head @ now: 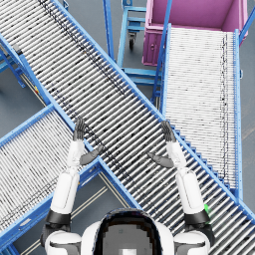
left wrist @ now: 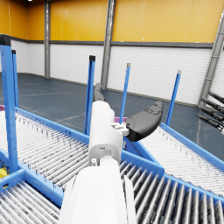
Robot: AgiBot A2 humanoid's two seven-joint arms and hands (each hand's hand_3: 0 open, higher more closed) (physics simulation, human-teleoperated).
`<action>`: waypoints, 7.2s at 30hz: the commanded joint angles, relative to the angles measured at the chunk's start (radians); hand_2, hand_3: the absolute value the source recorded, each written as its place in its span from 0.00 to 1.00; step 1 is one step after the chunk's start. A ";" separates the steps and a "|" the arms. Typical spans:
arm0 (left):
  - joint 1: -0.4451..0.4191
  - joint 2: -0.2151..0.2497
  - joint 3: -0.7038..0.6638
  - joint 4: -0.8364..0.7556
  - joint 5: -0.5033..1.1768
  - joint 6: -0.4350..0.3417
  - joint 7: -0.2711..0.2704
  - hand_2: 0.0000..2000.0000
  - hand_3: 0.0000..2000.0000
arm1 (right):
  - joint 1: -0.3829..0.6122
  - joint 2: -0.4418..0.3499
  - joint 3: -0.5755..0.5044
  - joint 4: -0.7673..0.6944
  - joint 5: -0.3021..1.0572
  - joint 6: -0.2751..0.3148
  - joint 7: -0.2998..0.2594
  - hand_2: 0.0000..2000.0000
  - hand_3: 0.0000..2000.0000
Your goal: Pick up the oil and place it on the left assembly line, put the cola on the right, and keep Sprite still
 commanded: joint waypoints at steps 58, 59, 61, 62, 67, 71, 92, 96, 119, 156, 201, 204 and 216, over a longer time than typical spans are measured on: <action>-0.022 0.104 -0.049 0.019 0.424 -0.101 -0.101 0.00 0.00 | -0.022 -0.105 -0.050 -0.019 0.380 -0.100 0.101 0.00 0.00; -0.022 0.106 -0.051 0.019 0.424 -0.101 -0.101 0.00 0.00 | -0.023 -0.107 -0.052 -0.019 0.380 -0.100 0.101 0.00 0.00; -0.023 0.110 -0.054 0.019 0.424 -0.101 -0.101 0.00 0.00 | -0.023 -0.111 -0.055 -0.019 0.380 -0.100 0.101 0.00 0.00; -0.023 0.112 -0.056 0.019 0.424 -0.101 -0.101 0.00 0.00 | -0.024 -0.113 -0.056 -0.019 0.380 -0.100 0.101 0.00 0.00; -0.029 0.120 -0.058 0.016 0.424 -0.101 -0.101 0.00 0.00 | -0.026 -0.123 -0.059 -0.020 0.380 -0.100 0.101 0.00 0.00; -0.031 0.128 -0.064 0.016 0.424 -0.101 -0.101 0.00 0.00 | -0.031 -0.129 -0.065 -0.016 0.379 -0.100 0.101 0.00 0.00; -0.035 0.164 -0.091 0.016 0.424 -0.101 -0.101 0.00 0.00 | -0.035 -0.166 -0.093 -0.016 0.379 -0.100 0.101 0.00 0.00; -0.040 0.169 -0.096 0.011 0.424 -0.101 -0.101 0.00 0.00 | -0.038 -0.172 -0.097 -0.018 0.379 -0.100 0.101 0.00 0.00; -0.039 0.202 -0.120 0.016 0.424 -0.101 -0.101 0.00 0.00 | -0.039 -0.206 -0.122 -0.016 0.379 -0.100 0.101 0.00 0.00; -0.040 0.244 -0.150 0.014 0.424 -0.101 -0.101 0.00 0.00 | -0.036 -0.248 -0.152 -0.019 0.379 -0.100 0.101 0.00 0.00; -0.050 0.261 -0.161 0.018 0.424 -0.101 -0.101 0.00 0.00 | -0.051 -0.268 -0.165 -0.018 0.379 -0.100 0.101 0.00 0.00; -0.050 0.261 -0.161 0.018 0.424 -0.101 -0.101 0.00 0.00 | -0.051 -0.268 -0.165 -0.018 0.379 -0.100 0.101 0.00 0.00; -0.050 0.261 -0.161 0.018 0.424 -0.101 -0.101 0.00 0.00 | -0.051 -0.268 -0.165 -0.018 0.379 -0.100 0.101 0.00 0.00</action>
